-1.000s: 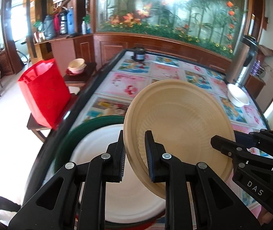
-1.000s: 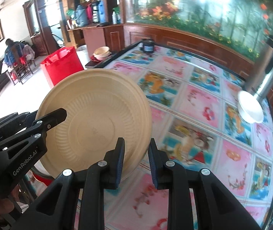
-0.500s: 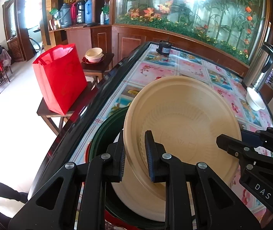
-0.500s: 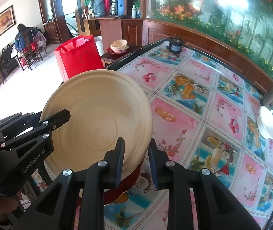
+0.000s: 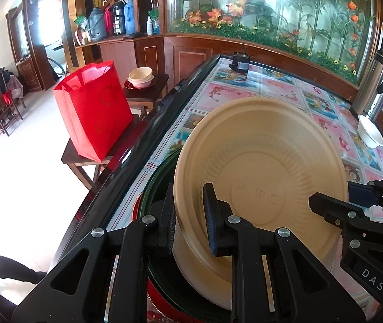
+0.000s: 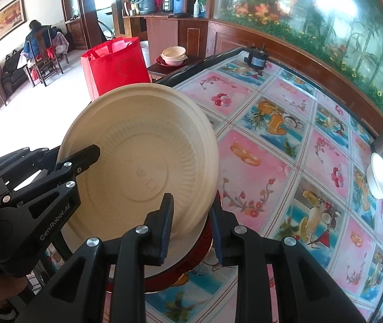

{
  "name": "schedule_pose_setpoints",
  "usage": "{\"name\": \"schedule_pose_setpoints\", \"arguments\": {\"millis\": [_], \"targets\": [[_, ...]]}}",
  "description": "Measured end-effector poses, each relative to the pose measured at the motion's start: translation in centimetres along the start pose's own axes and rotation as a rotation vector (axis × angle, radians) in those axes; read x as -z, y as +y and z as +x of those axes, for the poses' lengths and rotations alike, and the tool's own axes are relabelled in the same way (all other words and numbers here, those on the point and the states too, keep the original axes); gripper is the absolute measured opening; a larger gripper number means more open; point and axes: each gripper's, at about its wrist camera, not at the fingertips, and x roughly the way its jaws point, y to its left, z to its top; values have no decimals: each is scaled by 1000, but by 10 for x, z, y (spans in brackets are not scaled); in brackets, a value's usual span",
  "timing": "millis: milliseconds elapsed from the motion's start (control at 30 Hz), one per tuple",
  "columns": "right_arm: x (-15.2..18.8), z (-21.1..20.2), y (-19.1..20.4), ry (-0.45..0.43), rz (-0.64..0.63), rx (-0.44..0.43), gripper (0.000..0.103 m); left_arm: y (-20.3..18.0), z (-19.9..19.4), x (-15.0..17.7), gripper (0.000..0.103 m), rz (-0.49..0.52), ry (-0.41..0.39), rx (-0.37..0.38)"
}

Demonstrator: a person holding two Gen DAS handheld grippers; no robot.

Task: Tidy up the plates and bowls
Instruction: 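Carry the beige paper bowl over the green basin and lower it inside, then open both tools and withdraw from the beige paper bowl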

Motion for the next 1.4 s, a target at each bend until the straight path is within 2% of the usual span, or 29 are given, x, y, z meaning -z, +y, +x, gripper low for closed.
{"name": "schedule_pose_setpoints", "arguments": {"millis": [467, 833, 933, 1133, 1233, 1333, 1367, 1400], "targets": [[3, -5, -2, 2, 8, -21, 28, 0, 0, 0, 19, 5, -3, -2], [7, -9, -17, -8, 48, -14, 34, 3, 1, -1, 19, -5, -12, -22], [10, -12, -21, -13, 58, -16, 40, 1, -2, -2, 19, -2, -28, -35], [18, -14, -32, -21, 95, -49, 45, -11, -7, -5, 20, 15, -42, -37], [18, -21, -39, -55, 129, -67, 45, -16, -11, -9, 20, 13, -61, -53], [19, -23, -49, -60, 155, -99, 46, -20, -16, -15, 20, 1, -73, -38], [20, -23, -53, -60, 164, -99, 46, -22, -18, -17, 21, -1, -78, -34], [22, -24, -58, -62, 173, -96, 47, -26, -20, -19, 29, 3, -84, -28]]}}
